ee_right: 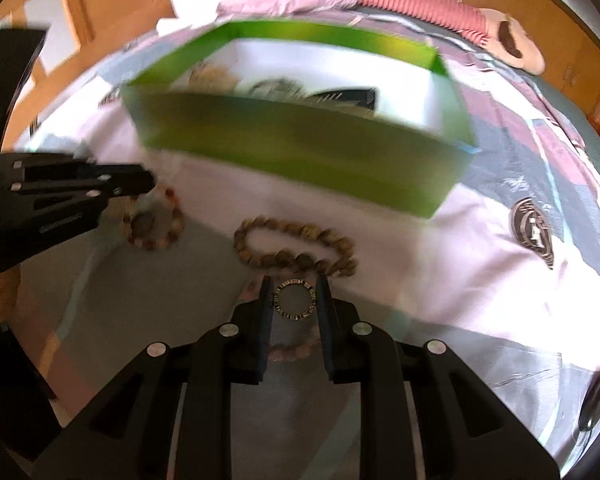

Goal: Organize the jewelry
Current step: 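Grasp and lift the red bead bracelet with the left gripper while the right regrips near the pendant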

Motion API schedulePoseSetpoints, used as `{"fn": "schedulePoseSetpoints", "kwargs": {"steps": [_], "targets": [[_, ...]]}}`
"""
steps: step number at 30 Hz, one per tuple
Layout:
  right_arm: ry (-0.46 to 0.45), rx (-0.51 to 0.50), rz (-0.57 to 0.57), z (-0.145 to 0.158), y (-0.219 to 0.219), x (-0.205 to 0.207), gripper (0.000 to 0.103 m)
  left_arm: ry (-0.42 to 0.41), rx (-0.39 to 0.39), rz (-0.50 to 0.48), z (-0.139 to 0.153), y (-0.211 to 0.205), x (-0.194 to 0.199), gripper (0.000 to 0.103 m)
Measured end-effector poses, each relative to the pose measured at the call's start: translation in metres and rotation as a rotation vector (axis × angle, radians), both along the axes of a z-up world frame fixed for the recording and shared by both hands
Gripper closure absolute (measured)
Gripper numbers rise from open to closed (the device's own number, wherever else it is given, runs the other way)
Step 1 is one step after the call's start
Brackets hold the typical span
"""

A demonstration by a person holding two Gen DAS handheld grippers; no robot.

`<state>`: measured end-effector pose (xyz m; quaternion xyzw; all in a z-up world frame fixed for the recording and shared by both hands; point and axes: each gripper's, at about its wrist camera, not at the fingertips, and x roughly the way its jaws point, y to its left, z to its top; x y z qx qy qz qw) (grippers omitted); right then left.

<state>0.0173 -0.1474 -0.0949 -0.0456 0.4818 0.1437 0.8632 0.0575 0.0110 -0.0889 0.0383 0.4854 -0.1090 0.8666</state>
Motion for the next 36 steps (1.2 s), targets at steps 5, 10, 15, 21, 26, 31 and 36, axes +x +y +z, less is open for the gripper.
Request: {"fn": "schedulePoseSetpoints", "kwargs": {"steps": [5, 10, 15, 21, 26, 31, 36], "targets": [[-0.036, 0.054, -0.079, 0.014, -0.026, 0.003, 0.082, -0.059, -0.067, 0.052, 0.026, 0.021, 0.000, 0.095], [-0.019, 0.036, -0.093, 0.011, -0.030, 0.006, 0.082, -0.029, -0.055, 0.057, 0.023, 0.023, 0.004, 0.094], [0.001, 0.016, -0.105, 0.004, -0.028, 0.011, 0.082, 0.005, 0.018, 0.003, 0.004, 0.005, 0.002, 0.068], [0.059, -0.011, -0.113, -0.009, -0.029, 0.014, 0.082, 0.035, 0.167, -0.052, -0.027, -0.020, 0.003, 0.062], [0.084, -0.027, -0.116, -0.015, -0.029, 0.012, 0.081, 0.059, 0.103, -0.047, -0.022, -0.014, 0.005, 0.094], [0.083, -0.031, -0.095, -0.014, -0.025, 0.008, 0.073, 0.058, 0.042, 0.002, -0.011, 0.001, 0.006, 0.095], [0.078, -0.025, -0.092, -0.013, -0.024, 0.007, 0.072, 0.021, -0.040, 0.029, 0.012, 0.016, 0.002, 0.095]]}}
